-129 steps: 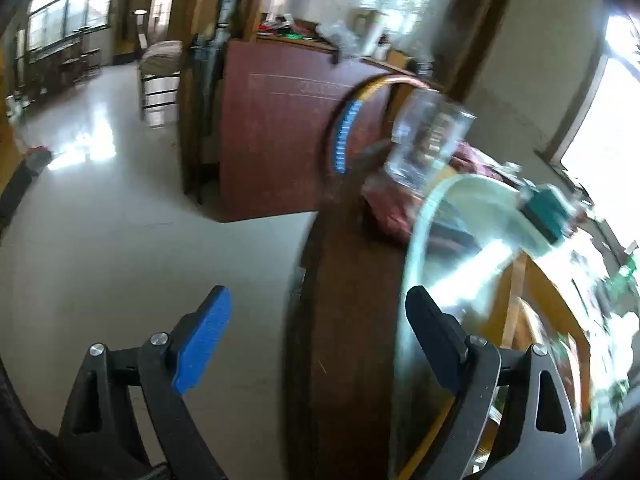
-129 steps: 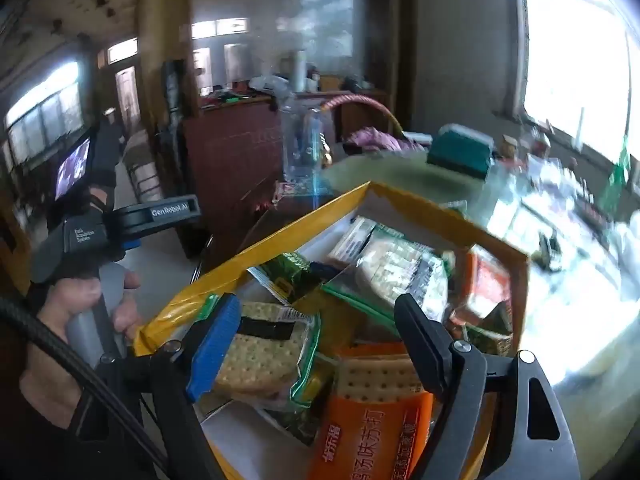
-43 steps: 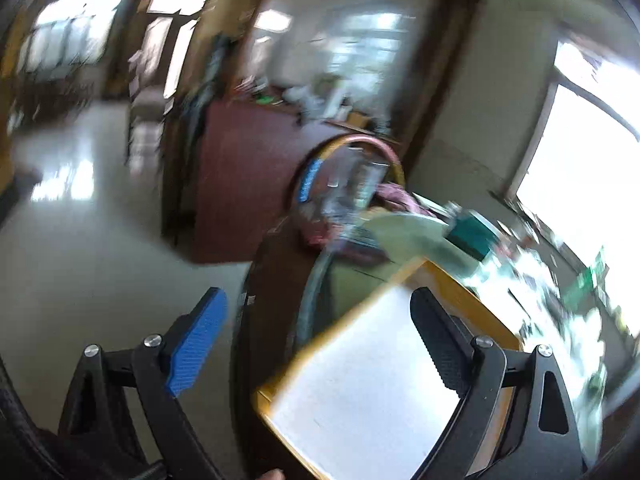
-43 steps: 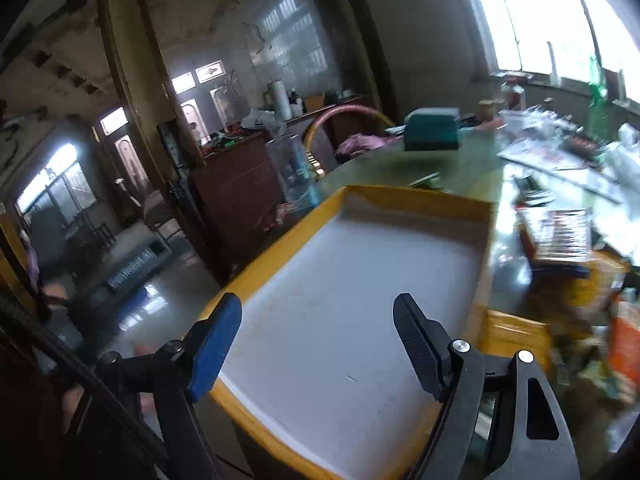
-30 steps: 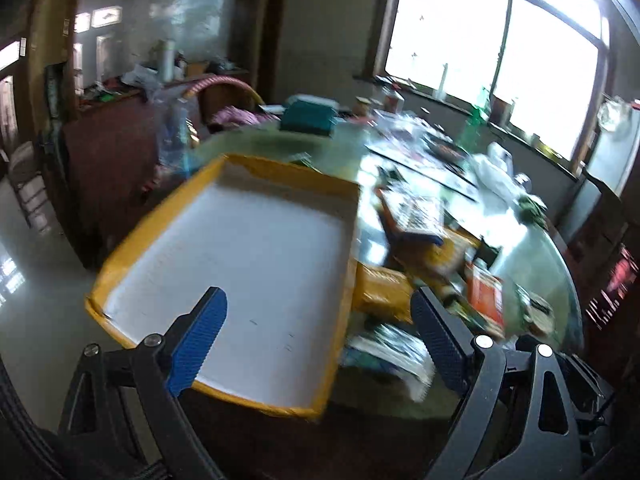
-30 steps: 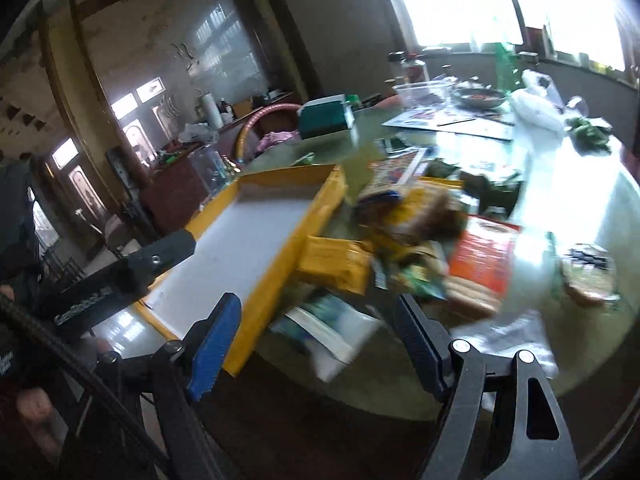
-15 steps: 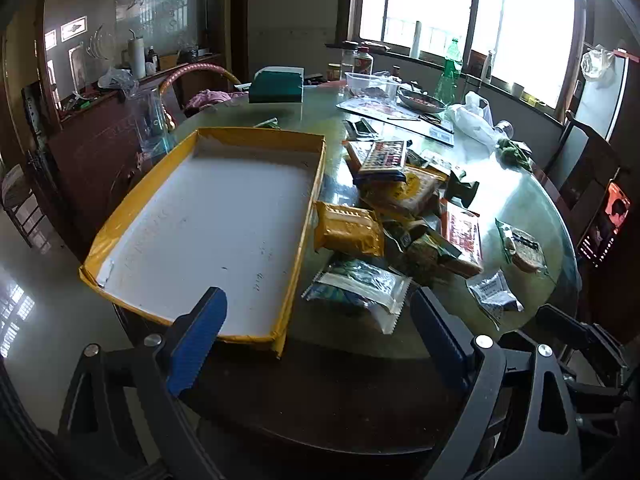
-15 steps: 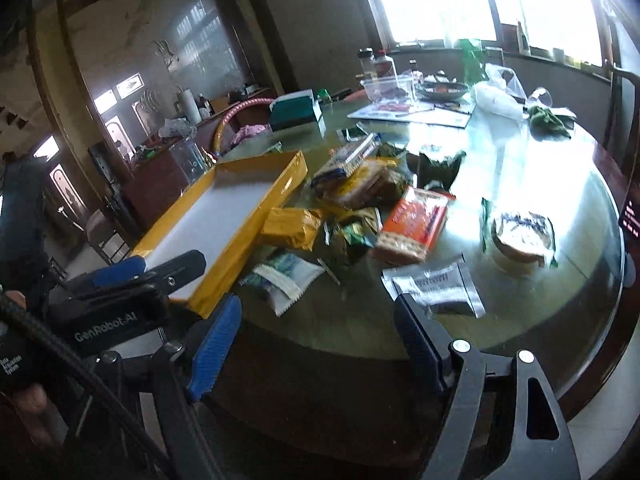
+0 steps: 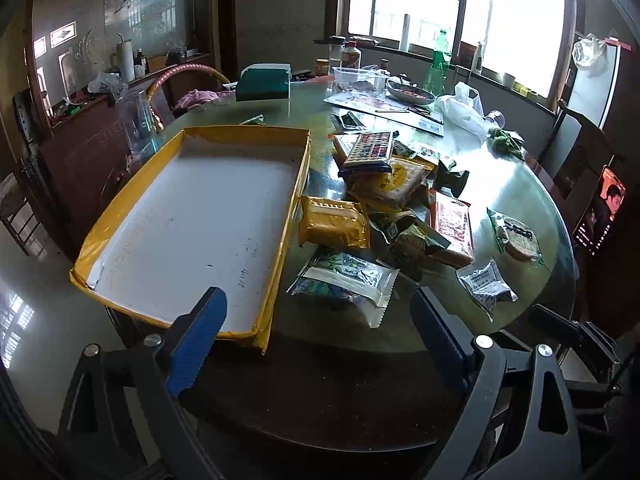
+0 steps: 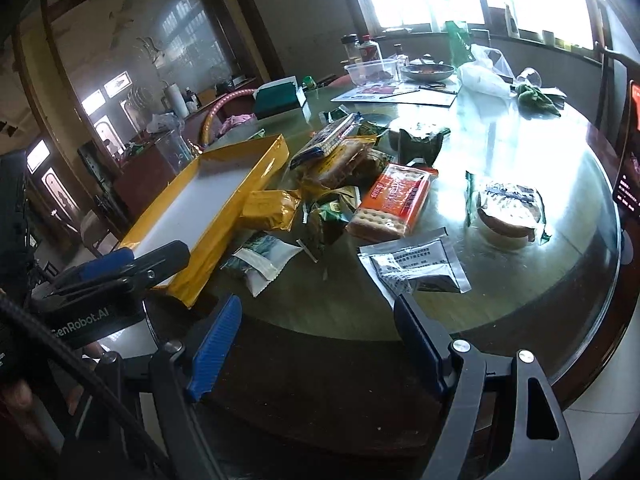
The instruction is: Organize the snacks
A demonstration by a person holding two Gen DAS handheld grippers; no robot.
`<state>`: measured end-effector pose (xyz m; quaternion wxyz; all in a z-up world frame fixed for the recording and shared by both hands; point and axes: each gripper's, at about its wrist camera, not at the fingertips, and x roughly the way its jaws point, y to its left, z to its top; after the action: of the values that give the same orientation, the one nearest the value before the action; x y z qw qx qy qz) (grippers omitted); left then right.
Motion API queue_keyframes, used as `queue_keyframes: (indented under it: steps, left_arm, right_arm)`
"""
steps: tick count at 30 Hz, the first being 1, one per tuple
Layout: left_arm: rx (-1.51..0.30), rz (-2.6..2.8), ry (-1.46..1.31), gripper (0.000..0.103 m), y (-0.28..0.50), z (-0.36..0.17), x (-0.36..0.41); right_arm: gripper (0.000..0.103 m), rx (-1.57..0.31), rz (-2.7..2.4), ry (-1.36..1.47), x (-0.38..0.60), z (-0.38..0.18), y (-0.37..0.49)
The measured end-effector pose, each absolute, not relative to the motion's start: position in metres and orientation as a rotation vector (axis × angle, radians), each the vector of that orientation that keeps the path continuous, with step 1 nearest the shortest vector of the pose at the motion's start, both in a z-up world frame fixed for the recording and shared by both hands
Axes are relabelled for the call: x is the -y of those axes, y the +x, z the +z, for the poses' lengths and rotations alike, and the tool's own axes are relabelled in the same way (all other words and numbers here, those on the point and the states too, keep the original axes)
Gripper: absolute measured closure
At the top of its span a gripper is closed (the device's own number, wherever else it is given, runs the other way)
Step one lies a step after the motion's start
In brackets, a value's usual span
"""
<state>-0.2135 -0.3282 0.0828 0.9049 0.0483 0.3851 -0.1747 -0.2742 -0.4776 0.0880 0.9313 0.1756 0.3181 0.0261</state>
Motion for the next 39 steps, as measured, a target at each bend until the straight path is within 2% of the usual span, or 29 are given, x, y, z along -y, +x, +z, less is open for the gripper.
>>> queue_keyframes:
  steps: [39]
  left_arm:
    - [-0.811,-0.392,0.139,0.010,-0.221,0.071,0.314]
  right_arm:
    - [0.024,-0.666,-0.009,0.367,0.481,0.078,-0.274]
